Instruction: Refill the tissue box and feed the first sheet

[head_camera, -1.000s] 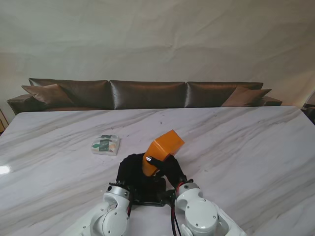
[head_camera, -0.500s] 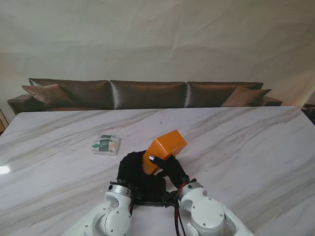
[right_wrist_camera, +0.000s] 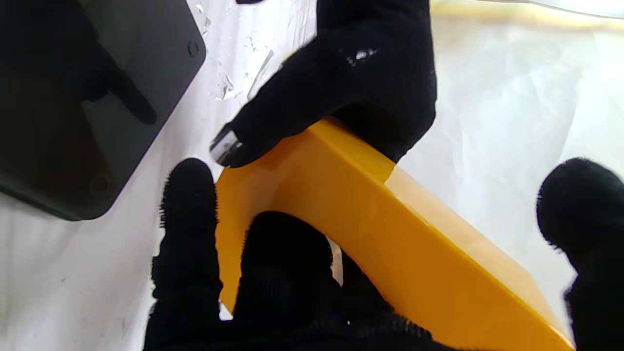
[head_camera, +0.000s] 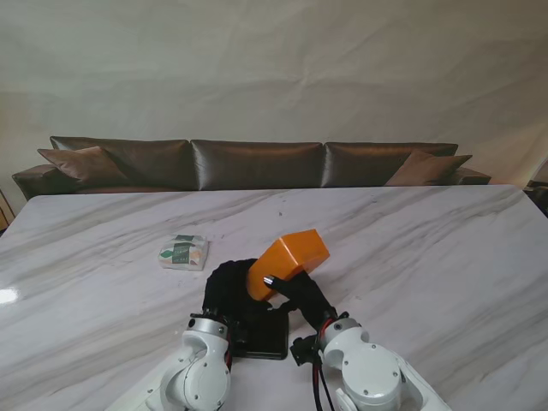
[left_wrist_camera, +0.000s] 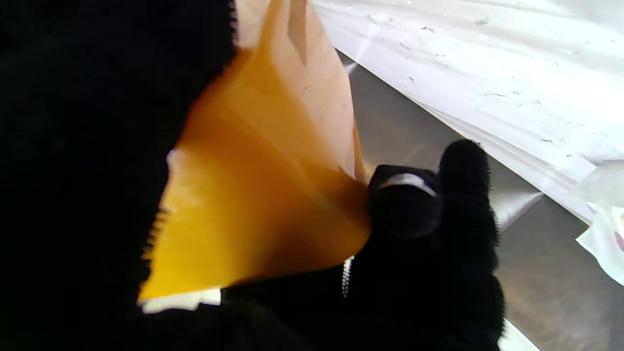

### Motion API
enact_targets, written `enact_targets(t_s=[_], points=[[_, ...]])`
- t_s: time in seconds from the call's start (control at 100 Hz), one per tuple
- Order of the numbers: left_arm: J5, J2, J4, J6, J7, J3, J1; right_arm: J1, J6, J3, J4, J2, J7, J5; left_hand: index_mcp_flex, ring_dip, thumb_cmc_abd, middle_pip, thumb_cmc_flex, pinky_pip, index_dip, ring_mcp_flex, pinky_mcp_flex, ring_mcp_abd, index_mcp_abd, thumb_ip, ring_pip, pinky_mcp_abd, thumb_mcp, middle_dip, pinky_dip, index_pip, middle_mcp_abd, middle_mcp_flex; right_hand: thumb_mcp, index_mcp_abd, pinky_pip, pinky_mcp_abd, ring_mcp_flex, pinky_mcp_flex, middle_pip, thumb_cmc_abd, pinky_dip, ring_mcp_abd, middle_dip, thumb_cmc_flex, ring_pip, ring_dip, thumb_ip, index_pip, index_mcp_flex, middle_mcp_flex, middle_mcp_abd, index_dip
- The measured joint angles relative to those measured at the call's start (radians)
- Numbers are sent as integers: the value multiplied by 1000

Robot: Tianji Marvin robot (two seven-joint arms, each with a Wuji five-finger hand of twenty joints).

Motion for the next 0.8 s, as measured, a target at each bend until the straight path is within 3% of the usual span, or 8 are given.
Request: enact_targets(t_s=[0.29, 0.41, 0.51, 0.59, 0.66, 0.8], points=[[-18, -7, -2, 4, 2, -7, 4, -14, 22, 8, -9, 6, 11, -13, 15, -12, -42, 0, 15, 0, 11, 13, 13, -1, -2, -1, 1, 0, 0, -12, 0, 17, 0, 0, 0, 35, -2, 0, 1, -7, -15, 0, 5, -51, -12, 0, 0, -6, 0, 0, -4, -12, -36, -10], [-20, -7, -1, 5, 3, -7, 5, -15, 30, 8, -9, 8, 17, -18, 15, -13, -42, 0, 15, 0, 11, 15, 18, -2, -2, -10, 10, 1, 0, -14, 0, 16, 0, 0, 0, 111, -13, 0, -9, -7, -17, 0, 12, -64, -13, 0, -6, -7, 0, -41, -138, -78, -30, -49], [-21, -8, 0, 4, 8, -7, 5, -16, 28, 8, -9, 12, 28, -18, 15, -22, -43, 0, 17, 0, 11, 15, 20, -2, -2, -12, 22, 1, 0, -14, 0, 11, 0, 0, 0, 148, -28, 0, -46, -30, -33, 0, 23, -84, -26, 0, -15, -32, 0, -290, -177, -197, 66, -193], [-27, -9, 2, 3, 11, -7, 4, -16, 12, 2, -5, 15, 31, -16, 15, -24, -43, 0, 23, 0, 11, 15, 21, -2, -2, -12, 27, 1, 0, -14, 0, 11, 0, 0, 0, 175, -28, -5, -97, -53, -36, 0, 37, -84, -47, 0, -15, -42, 0, -571, -167, -267, 67, -214], [-31, -10, 8, 2, 15, -6, 2, -12, -14, -5, 5, 17, 30, -15, 17, -24, -43, 0, 27, 0, 11, 15, 21, -2, -2, -12, 27, 1, 0, -14, 0, 11, 0, 0, 0, 175, -39, -28, -143, -84, -153, 0, 44, -84, -105, -3, -15, -47, 0, -662, -167, -302, 67, -239], [-39, -13, 23, -4, 31, -2, -6, 0, -79, -21, 37, 16, 16, 5, 17, -25, -43, 0, 29, 0, 12, 15, 23, -2, -8, -12, 41, 2, 0, -14, 0, 15, 0, 0, 1, 172, -39, -77, -205, -126, -379, 22, 64, -84, -190, -45, -18, -61, 0, -683, -167, -326, 53, -249]])
